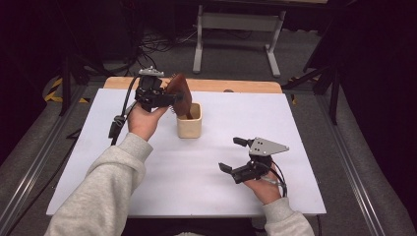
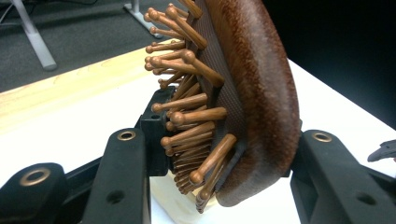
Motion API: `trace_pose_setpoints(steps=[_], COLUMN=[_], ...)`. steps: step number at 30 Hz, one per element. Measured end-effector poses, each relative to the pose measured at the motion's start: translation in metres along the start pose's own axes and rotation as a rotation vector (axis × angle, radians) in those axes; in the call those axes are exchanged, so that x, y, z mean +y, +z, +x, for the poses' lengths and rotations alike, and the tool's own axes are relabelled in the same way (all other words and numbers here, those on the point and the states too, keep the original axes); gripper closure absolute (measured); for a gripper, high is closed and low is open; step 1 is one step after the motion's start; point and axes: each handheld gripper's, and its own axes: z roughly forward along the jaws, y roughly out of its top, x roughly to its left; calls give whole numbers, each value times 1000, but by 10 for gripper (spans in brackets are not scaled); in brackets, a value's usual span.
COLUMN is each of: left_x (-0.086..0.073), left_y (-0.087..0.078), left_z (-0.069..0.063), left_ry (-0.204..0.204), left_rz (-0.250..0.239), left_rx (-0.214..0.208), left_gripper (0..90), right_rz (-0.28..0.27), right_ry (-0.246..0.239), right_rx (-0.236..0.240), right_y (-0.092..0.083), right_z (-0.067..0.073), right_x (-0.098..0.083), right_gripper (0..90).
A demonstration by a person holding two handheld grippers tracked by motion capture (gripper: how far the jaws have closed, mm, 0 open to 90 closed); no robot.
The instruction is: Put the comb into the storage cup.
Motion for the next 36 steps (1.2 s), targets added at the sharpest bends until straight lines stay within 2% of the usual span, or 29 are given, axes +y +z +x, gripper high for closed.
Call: trace_pose_setpoints(steps=[6,9,13,16,21,23,24,26,28,32,34,36], left_x=[-5,-7,-7,-9,-10,-9,-9,-9,-11,-11,-11,-11], left_y=[4,4,3,2,2,2,1,-1,-4,-12,-17,-22], left_z=[2,4,8,9,8,7,8,8,10,10,8,5], left_ry=[-5,-26,-34,-22,-24,-8,13,18,39,81,107,130], left_rz=[17,10,23,33,33,32,29,26,3,-15,-22,-22], left_rx=[7,-5,0,18,28,42,58,68,54,82,102,118], left_gripper=[539,530,504,466,445,426,402,323,246,72,18,4], right_rz=[3,2,4,5,5,6,4,2,1,0,-1,-5], right_ry=[2,5,4,3,4,2,3,4,6,4,5,1], right_rx=[2,3,6,8,10,9,9,9,7,6,5,2], right_y=[0,0,1,1,1,1,1,1,0,0,0,-1], right_z=[0,0,0,0,0,1,1,0,0,0,0,-1], right_x=[0,0,0,0,0,0,0,0,0,0,0,1], right_gripper=[5,6,7,7,7,7,7,7,7,7,7,7])
